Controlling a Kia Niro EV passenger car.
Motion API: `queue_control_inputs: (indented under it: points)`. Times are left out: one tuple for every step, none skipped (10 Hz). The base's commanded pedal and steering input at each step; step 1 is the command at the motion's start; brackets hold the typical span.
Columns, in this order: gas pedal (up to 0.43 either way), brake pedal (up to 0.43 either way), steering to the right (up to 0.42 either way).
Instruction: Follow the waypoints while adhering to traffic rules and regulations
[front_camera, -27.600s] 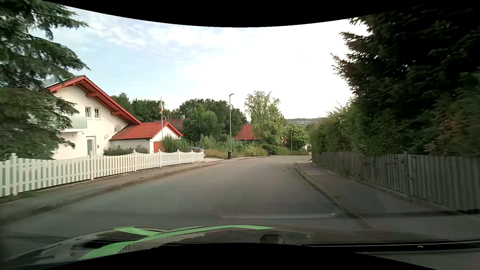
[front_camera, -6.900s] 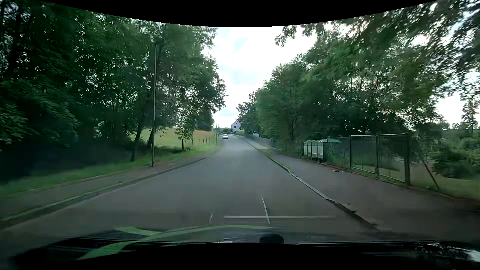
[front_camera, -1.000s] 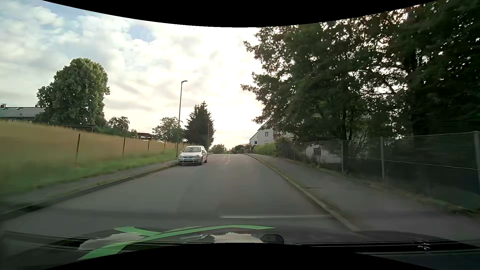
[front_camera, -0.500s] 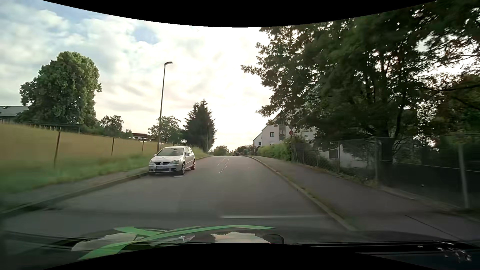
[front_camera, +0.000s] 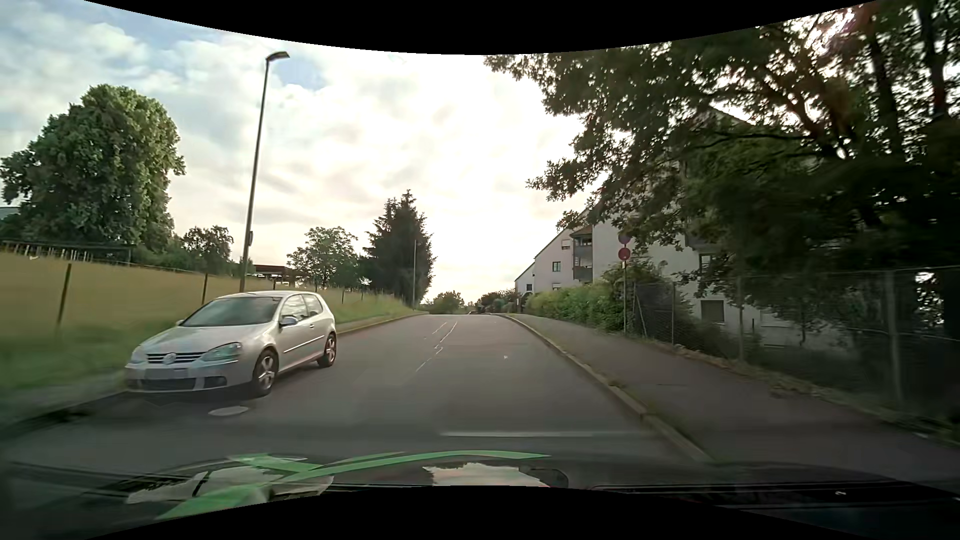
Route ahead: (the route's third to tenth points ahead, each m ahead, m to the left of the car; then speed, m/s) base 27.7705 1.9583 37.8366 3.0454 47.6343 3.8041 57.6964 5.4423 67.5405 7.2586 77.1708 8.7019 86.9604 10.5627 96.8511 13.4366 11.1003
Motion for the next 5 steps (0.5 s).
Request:
queue_control_inputs:
  points:
    - [0.189, 0.000, -0.015]
    - [0.189, 0.000, -0.015]
    - [0.189, 0.000, -0.015]
    - [0.189, 0.000, -0.015]
    - [0.189, 0.000, -0.015]
